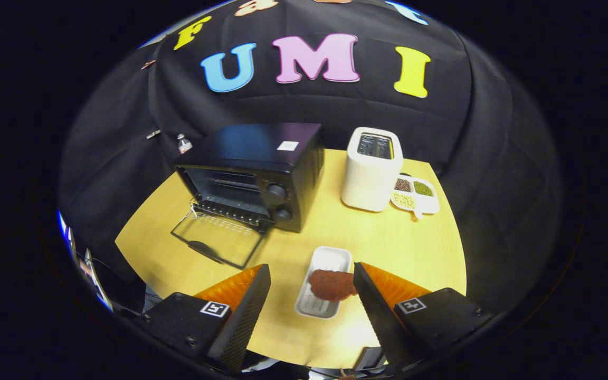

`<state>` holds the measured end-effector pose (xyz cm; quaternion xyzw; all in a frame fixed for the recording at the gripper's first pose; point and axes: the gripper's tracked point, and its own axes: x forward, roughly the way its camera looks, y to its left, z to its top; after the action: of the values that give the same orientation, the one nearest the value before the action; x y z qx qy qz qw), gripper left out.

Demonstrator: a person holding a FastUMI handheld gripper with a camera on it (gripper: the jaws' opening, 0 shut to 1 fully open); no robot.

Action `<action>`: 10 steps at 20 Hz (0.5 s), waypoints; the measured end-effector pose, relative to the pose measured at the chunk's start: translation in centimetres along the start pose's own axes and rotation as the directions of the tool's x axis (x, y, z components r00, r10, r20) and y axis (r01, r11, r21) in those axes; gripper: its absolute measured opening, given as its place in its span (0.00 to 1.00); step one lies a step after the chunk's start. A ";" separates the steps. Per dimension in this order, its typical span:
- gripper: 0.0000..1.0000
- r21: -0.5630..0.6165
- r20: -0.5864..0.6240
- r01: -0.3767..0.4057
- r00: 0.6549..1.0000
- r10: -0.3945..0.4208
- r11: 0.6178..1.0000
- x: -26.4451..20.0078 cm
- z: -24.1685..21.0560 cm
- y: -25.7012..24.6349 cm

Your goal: Open the toaster oven, put the food inside, and close the toaster oven door.

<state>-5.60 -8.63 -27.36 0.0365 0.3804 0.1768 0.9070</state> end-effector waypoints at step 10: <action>0.65 0.204 -0.225 -0.040 0.970 0.086 0.978 7.8 -6.4 -7.4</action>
<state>-2.93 -13.28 -38.67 0.1179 0.4984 0.1700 0.8419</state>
